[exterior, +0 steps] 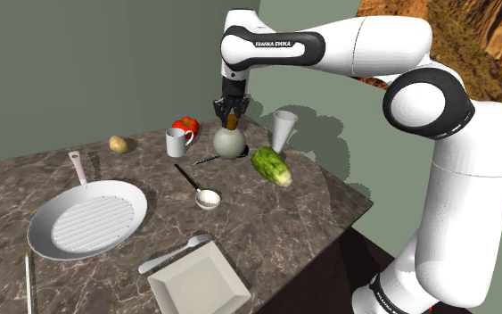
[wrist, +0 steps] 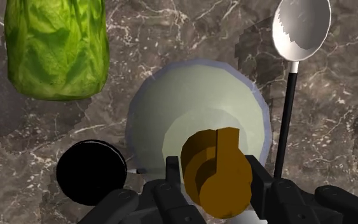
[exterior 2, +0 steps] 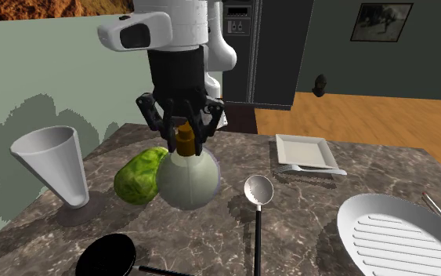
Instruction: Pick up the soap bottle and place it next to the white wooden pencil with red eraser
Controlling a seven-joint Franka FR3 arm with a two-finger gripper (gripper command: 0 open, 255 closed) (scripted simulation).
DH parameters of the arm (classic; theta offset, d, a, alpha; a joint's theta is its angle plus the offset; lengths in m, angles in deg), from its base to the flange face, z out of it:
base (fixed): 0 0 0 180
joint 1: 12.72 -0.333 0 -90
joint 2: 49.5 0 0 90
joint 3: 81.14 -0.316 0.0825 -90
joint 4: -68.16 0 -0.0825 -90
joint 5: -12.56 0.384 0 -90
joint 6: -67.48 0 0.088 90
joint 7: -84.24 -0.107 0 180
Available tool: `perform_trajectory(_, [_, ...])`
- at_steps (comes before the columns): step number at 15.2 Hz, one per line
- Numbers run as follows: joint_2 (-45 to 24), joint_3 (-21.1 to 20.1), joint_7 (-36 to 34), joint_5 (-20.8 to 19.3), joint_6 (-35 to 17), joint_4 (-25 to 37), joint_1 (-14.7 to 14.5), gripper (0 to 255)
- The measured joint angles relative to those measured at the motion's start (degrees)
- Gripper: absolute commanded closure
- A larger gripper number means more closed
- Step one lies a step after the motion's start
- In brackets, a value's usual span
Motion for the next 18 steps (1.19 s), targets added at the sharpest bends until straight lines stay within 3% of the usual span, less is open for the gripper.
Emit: perform_trajectory(18, [-3.6,0.0,0.1,-0.1,15.9,19.5,-0.3,255])
